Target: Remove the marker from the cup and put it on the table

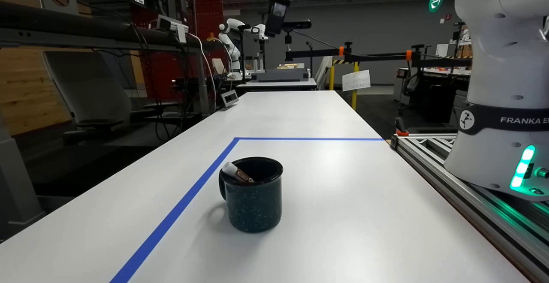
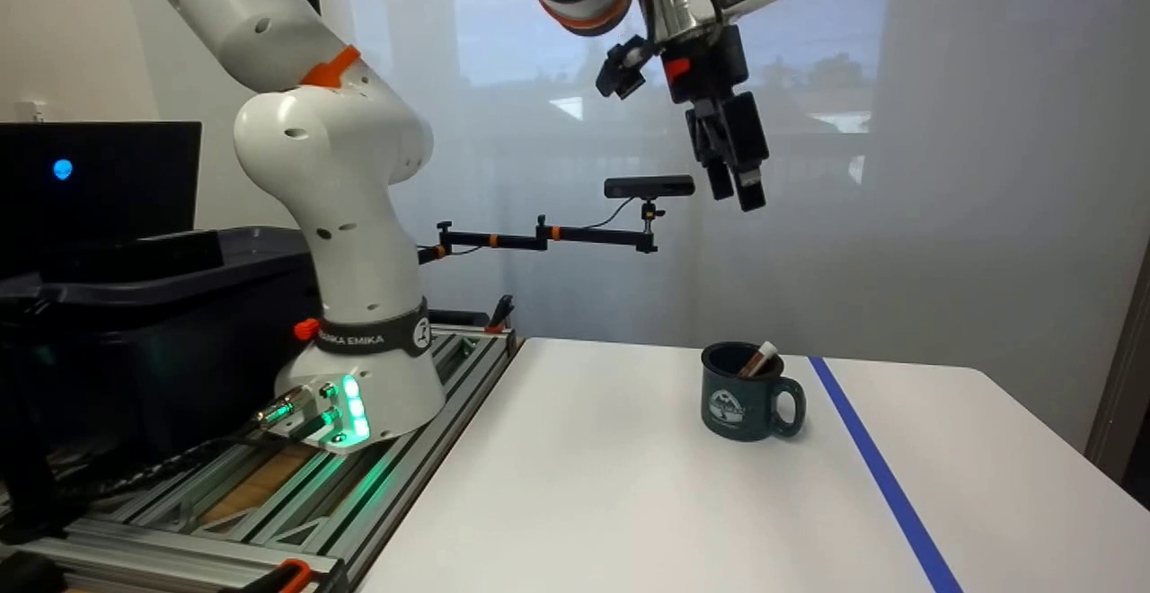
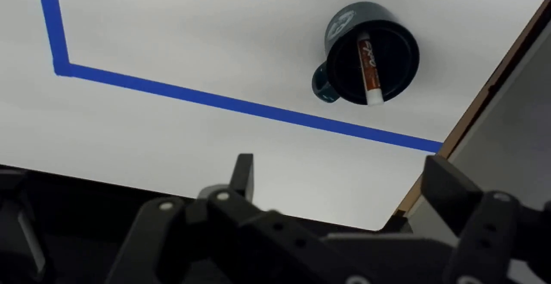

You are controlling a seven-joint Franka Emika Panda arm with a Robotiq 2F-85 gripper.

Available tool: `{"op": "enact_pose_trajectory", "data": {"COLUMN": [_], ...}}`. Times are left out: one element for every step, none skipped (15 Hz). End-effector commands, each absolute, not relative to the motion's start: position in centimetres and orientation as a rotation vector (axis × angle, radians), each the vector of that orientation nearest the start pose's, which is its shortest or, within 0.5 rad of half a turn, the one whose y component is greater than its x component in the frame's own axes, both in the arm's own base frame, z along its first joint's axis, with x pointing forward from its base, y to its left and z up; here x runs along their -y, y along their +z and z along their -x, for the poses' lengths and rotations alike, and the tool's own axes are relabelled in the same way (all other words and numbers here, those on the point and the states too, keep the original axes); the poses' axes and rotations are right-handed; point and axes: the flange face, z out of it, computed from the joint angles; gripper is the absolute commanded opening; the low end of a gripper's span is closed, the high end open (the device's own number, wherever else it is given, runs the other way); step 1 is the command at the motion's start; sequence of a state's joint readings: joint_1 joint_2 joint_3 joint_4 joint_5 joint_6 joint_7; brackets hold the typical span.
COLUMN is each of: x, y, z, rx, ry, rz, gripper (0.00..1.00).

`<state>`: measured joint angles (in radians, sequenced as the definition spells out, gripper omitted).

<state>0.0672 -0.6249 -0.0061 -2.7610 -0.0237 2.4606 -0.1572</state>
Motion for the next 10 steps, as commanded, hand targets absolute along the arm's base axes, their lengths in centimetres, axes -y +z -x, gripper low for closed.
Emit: {"op": "enact_pose_trajectory", "data": {"x": [-4.2,-4.8,-3.8,-4.4,-4.7,-4.8,-4.6,-4.8,-5.2,-5.6], "y": [39.4,38.2,39.9,38.9,38.3,38.0,37.6,37.0,36.1,35.5], "z": [-38.6,-38.6,-38.1,-38.3,-38.4,-38.5,-38.8,-39.0,-39.3,-39.5], "rx": [0.602,0.636,0.551,0.589,0.61,0.622,0.663,0.696,0.744,0.789], "ry": [-0.503,-0.452,-0.479,-0.448,-0.431,-0.422,-0.43,-0.434,-0.431,-0.438], "rz": [2.998,2.96,3.032,3.007,2.995,2.99,2.989,2.993,2.974,2.96], "gripper": [1.0,1.0,1.0,1.0,1.0,1.0,1.0,1.0,1.0,1.0]}}
